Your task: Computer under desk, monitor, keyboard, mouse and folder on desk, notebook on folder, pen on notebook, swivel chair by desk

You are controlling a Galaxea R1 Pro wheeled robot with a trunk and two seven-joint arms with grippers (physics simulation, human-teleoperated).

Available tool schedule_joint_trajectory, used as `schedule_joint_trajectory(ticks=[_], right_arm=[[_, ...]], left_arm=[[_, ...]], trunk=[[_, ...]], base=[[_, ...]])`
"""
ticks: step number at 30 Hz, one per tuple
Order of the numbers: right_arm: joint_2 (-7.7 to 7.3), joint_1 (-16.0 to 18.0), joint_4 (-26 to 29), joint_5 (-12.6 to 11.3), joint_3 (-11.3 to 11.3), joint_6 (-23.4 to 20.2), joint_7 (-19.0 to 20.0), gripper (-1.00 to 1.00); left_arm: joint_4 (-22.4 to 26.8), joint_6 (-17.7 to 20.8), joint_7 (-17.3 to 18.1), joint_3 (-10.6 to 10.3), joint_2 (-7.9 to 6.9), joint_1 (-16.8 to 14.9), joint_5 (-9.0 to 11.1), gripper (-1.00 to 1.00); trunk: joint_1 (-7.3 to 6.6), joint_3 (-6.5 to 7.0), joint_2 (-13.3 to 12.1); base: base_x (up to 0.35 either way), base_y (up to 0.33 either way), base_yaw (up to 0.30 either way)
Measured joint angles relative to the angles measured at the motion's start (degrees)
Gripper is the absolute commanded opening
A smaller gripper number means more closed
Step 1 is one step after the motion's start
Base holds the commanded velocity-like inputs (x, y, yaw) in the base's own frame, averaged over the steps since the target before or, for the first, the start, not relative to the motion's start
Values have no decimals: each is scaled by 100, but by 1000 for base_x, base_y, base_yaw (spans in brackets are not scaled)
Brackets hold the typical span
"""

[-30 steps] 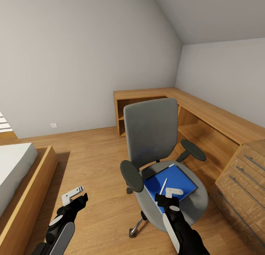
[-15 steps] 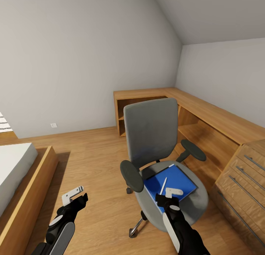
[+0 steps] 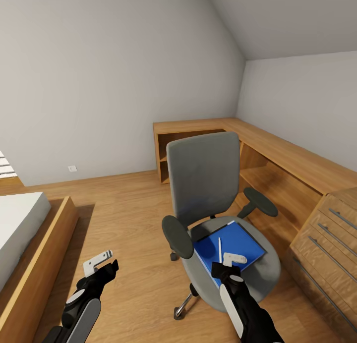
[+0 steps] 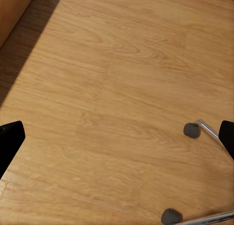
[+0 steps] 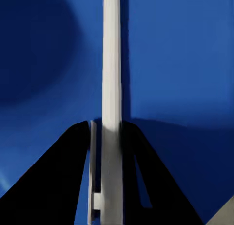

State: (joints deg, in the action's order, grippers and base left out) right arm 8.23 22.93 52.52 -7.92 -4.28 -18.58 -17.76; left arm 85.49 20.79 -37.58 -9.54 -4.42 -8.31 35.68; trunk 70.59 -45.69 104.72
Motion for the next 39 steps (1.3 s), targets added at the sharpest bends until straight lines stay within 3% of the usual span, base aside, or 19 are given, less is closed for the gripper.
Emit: schedule_joint_trajectory(ticks=[28,39], right_arm=[[-1,0,0,5,3,-2,-6,-100],[-10,-1,-99,-8,7,-6,-6,-100]], left_arm=[[-6,0,0,0,-15,2,0,100],[-6,-6,-2,1,-19,4,-22,100]], trunk=[[0,0,0],[-241,196,-440]], base=[[0,0,0],[0,0,0]])
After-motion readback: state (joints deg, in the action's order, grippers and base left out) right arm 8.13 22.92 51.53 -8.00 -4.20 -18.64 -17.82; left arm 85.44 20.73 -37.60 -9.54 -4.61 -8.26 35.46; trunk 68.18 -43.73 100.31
